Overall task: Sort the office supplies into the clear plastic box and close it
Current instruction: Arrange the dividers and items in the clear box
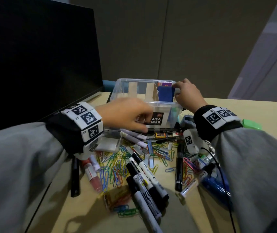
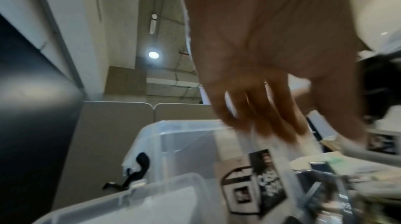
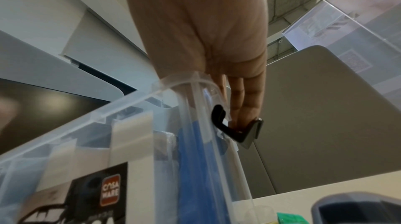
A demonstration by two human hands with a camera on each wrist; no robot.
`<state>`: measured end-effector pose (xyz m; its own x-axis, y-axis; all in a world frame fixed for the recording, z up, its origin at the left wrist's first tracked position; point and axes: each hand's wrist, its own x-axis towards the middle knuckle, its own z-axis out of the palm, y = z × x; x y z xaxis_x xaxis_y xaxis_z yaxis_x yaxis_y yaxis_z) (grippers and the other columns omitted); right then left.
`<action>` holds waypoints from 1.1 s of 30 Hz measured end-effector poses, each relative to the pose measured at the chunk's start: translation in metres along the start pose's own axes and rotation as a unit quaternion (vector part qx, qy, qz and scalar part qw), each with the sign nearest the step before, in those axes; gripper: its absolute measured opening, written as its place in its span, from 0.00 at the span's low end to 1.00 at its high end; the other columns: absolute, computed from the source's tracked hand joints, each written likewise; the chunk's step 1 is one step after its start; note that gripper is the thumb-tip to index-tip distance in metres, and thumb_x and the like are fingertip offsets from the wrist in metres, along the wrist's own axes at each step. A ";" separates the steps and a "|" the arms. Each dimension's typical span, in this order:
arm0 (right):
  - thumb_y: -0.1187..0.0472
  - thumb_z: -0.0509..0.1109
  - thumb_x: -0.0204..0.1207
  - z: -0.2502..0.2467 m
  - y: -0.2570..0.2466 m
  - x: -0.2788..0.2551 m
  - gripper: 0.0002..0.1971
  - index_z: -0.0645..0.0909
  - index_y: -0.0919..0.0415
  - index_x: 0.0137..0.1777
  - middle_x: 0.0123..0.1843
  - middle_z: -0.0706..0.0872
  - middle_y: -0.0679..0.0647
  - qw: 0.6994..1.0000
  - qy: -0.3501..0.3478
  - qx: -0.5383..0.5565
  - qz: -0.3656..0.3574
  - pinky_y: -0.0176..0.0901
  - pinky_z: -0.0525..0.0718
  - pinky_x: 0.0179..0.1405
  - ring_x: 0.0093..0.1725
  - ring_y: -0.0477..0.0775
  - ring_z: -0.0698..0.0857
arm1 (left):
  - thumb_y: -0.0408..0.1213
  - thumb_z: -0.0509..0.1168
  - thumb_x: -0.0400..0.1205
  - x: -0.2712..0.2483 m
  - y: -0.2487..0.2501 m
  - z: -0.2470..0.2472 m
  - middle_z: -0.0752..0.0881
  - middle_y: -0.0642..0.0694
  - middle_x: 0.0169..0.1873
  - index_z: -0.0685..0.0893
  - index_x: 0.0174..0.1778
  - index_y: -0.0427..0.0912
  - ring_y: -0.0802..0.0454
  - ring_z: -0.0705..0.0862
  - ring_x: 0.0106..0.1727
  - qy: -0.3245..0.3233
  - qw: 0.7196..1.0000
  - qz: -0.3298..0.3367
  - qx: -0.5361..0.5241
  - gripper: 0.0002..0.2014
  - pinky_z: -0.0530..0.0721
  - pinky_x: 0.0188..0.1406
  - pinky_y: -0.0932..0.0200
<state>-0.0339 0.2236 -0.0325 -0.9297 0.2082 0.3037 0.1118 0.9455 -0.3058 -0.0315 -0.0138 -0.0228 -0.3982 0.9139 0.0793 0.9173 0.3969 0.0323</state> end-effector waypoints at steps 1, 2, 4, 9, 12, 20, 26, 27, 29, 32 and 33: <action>0.67 0.60 0.83 0.000 0.000 0.000 0.18 0.77 0.60 0.72 0.67 0.75 0.61 1.000 0.000 0.000 0.002 0.52 0.77 0.61 0.63 0.63 0.79 | 0.56 0.70 0.77 -0.005 0.004 0.002 0.79 0.56 0.45 0.79 0.49 0.51 0.57 0.78 0.48 -0.092 0.996 0.003 0.005 0.14 0.78 0.44 0.63; 0.67 0.60 0.83 0.000 -0.001 0.000 0.18 0.77 0.60 0.72 0.67 0.74 0.61 1.000 0.000 0.000 0.002 0.52 0.77 0.61 0.63 0.63 0.79 | 0.58 0.72 0.74 -0.009 0.008 0.005 0.80 0.55 0.47 0.80 0.50 0.51 0.56 0.77 0.51 -0.164 0.986 0.001 0.010 0.17 0.79 0.48 0.61; 0.67 0.60 0.83 0.000 -0.001 0.000 0.19 0.77 0.60 0.72 0.68 0.74 0.61 1.000 -0.001 0.000 0.004 0.53 0.78 0.62 0.64 0.63 0.78 | 0.63 0.74 0.69 -0.019 0.013 0.012 0.79 0.56 0.50 0.80 0.52 0.52 0.55 0.74 0.55 -0.238 0.971 0.006 0.028 0.24 0.78 0.54 0.57; 0.67 0.60 0.83 -0.001 -0.002 -0.001 0.19 0.77 0.61 0.72 0.68 0.74 0.61 1.000 -0.002 0.000 0.003 0.53 0.77 0.62 0.64 0.64 0.78 | 0.75 0.71 0.59 -0.035 0.022 0.025 0.79 0.58 0.55 0.75 0.58 0.54 0.56 0.66 0.55 -0.288 0.947 0.023 0.137 0.38 0.68 0.60 0.51; 0.67 0.60 0.83 -0.002 -0.004 -0.003 0.18 0.77 0.61 0.72 0.69 0.74 0.62 1.000 -0.003 -0.002 0.004 0.52 0.76 0.61 0.65 0.65 0.78 | 0.71 0.73 0.61 -0.037 0.022 0.034 0.78 0.57 0.58 0.74 0.60 0.52 0.57 0.63 0.55 -0.287 0.945 0.027 0.156 0.38 0.64 0.60 0.52; 0.66 0.61 0.83 -0.004 -0.006 -0.004 0.18 0.77 0.61 0.72 0.70 0.73 0.61 1.000 -0.004 0.004 0.009 0.52 0.76 0.63 0.66 0.64 0.77 | 0.59 0.74 0.72 -0.029 0.011 0.046 0.83 0.57 0.57 0.78 0.60 0.55 0.54 0.73 0.61 -0.240 0.964 0.019 0.115 0.24 0.67 0.57 0.52; 0.65 0.61 0.83 -0.005 -0.007 -0.006 0.18 0.77 0.60 0.72 0.70 0.73 0.61 1.000 -0.004 0.008 0.012 0.52 0.76 0.63 0.66 0.64 0.77 | 0.52 0.72 0.76 -0.019 0.006 0.053 0.84 0.54 0.54 0.79 0.59 0.52 0.50 0.77 0.59 -0.195 0.975 0.031 0.098 0.18 0.75 0.57 0.50; 0.65 0.62 0.83 -0.005 -0.007 -0.006 0.18 0.77 0.60 0.72 0.71 0.73 0.61 1.000 -0.004 0.009 0.013 0.52 0.76 0.63 0.66 0.64 0.77 | 0.50 0.71 0.77 -0.018 0.006 0.054 0.84 0.54 0.53 0.79 0.58 0.52 0.50 0.77 0.58 -0.190 0.976 0.034 0.101 0.16 0.75 0.57 0.51; 0.65 0.62 0.83 -0.005 -0.008 -0.006 0.18 0.76 0.60 0.72 0.71 0.73 0.61 1.000 -0.006 0.009 0.014 0.52 0.76 0.64 0.67 0.64 0.77 | 0.48 0.70 0.79 -0.016 0.007 0.056 0.84 0.52 0.53 0.80 0.57 0.50 0.50 0.77 0.57 -0.188 0.975 0.040 0.112 0.14 0.76 0.55 0.51; 0.65 0.62 0.83 -0.005 -0.007 -0.006 0.18 0.76 0.60 0.72 0.70 0.73 0.61 1.000 -0.004 0.010 0.015 0.52 0.76 0.64 0.66 0.63 0.77 | 0.45 0.68 0.81 -0.013 0.006 0.057 0.85 0.49 0.52 0.81 0.55 0.48 0.47 0.78 0.56 -0.182 0.975 0.051 0.119 0.10 0.78 0.55 0.47; 0.66 0.62 0.83 -0.005 -0.007 -0.006 0.18 0.77 0.60 0.72 0.70 0.73 0.61 1.000 -0.004 0.011 0.014 0.52 0.76 0.64 0.66 0.64 0.77 | 0.45 0.66 0.82 -0.011 0.005 0.057 0.85 0.49 0.52 0.81 0.55 0.47 0.47 0.78 0.56 -0.176 0.976 0.055 0.119 0.09 0.78 0.55 0.47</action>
<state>-0.0274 0.2168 -0.0277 -0.9290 0.2325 0.2877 0.1302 0.9335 -0.3342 -0.0221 -0.0172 -0.0802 -0.3117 0.9085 -0.2785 0.9447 0.2647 -0.1935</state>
